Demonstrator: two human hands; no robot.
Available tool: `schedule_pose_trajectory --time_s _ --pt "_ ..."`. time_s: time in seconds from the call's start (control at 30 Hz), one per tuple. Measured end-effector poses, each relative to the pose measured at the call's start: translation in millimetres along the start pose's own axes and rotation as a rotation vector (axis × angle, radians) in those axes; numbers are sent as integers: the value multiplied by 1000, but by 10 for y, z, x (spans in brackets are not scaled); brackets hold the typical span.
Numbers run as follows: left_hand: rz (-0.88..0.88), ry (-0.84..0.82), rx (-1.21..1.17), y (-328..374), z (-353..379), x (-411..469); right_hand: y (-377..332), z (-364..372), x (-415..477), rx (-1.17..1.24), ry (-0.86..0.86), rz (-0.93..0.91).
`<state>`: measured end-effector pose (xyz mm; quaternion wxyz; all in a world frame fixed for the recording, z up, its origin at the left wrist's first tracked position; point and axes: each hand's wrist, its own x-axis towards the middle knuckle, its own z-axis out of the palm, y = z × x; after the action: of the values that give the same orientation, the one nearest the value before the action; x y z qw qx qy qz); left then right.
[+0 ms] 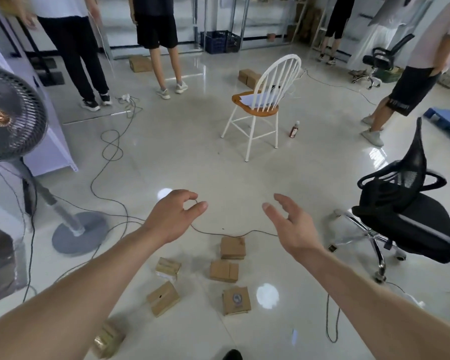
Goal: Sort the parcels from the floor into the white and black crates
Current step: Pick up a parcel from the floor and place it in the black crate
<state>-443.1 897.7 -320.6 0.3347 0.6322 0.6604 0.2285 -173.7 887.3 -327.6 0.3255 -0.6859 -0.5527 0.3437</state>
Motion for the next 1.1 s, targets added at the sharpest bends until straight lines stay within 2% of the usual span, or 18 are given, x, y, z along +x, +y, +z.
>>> schedule_pose_trajectory --time_s 0.47,0.83,1.1 --pt "-127 -76 -41 -100 669 1406 468 48 1421 -26 -60 158" --pt "-201 -261 -64 -737 1147 2760 932 532 2410 -77 -66 309" --pt "-277 -355 -79 -1336 1891 3469 1672 1071 3035 -104 -128 414"
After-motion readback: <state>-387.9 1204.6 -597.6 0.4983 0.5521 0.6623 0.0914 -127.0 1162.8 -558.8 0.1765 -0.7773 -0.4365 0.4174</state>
